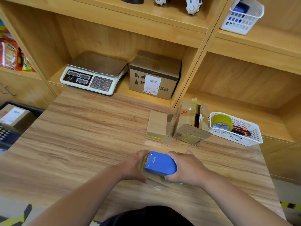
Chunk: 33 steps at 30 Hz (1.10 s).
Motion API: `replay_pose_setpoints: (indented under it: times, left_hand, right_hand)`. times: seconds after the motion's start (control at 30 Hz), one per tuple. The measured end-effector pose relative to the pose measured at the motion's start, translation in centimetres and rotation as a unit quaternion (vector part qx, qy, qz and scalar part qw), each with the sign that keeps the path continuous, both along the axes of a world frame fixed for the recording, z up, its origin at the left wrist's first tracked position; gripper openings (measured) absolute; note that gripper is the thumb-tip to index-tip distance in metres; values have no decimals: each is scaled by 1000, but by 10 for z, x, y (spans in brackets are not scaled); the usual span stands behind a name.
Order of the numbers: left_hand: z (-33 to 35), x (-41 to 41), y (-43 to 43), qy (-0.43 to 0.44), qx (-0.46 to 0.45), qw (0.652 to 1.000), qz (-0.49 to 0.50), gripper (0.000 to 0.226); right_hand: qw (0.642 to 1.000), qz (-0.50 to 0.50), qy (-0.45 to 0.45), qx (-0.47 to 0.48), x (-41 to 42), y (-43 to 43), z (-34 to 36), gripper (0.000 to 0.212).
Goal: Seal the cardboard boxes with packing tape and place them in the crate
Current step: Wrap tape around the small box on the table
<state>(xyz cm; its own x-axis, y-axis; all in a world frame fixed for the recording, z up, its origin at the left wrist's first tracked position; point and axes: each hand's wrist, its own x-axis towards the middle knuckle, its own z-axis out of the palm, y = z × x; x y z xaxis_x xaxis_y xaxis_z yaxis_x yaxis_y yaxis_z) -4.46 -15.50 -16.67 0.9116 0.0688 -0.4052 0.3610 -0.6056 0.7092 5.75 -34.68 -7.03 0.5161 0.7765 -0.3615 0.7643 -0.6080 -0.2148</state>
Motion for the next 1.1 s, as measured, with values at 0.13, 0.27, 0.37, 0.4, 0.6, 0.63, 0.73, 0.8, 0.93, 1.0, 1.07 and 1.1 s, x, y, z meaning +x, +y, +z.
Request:
replay_pose_setpoints:
  times: [0.13, 0.27, 0.37, 0.4, 0.6, 0.63, 0.73, 0.8, 0.93, 1.0, 1.07, 1.1]
  left_hand:
    - [-4, -4, 11, 18, 62, 998, -26, 118]
    - [-7, -5, 14, 17, 113, 993, -41, 116]
    - [-9, -4, 13, 4, 129, 991, -45, 113]
    - [-10, -3, 14, -1, 130, 990, -46, 111]
    - [-11, -3, 13, -9, 142, 989, -43, 109]
    - [-11, -3, 12, -10, 138, 989, -43, 109]
    - [-11, -3, 12, -12, 131, 990, -44, 109]
    - [-11, -3, 12, -14, 133, 990, -47, 109]
    - [-12, -2, 11, -8, 125, 991, -48, 110]
    - [-12, -3, 11, -9, 120, 992, -47, 110]
    - [-12, -3, 11, -10, 117, 992, -46, 109]
    - [-12, -2, 11, -9, 116, 992, -46, 109]
  right_hand:
    - [999, 34, -15, -14, -6, 18, 2, 43]
    - [998, 45, -29, -28, -3, 25, 7, 41]
    - [998, 48, -28, -32, 3, 15, 10, 41]
    - [998, 48, -29, -33, 6, 10, 11, 42]
    - [998, 23, -20, -48, 30, -47, 20, 49]
    - [998, 20, -22, -49, 32, -56, 22, 51]
    - [997, 13, -30, -66, 40, -82, 27, 54]
    - [997, -4, -24, -76, 45, -99, 29, 54]
    - [996, -24, -12, -81, 46, -112, 28, 56]
    - [996, -18, -15, -82, 44, -112, 25, 54]
    - [997, -15, -20, -79, 44, -112, 20, 52]
    - [997, -14, -22, -80, 44, -113, 18, 52]
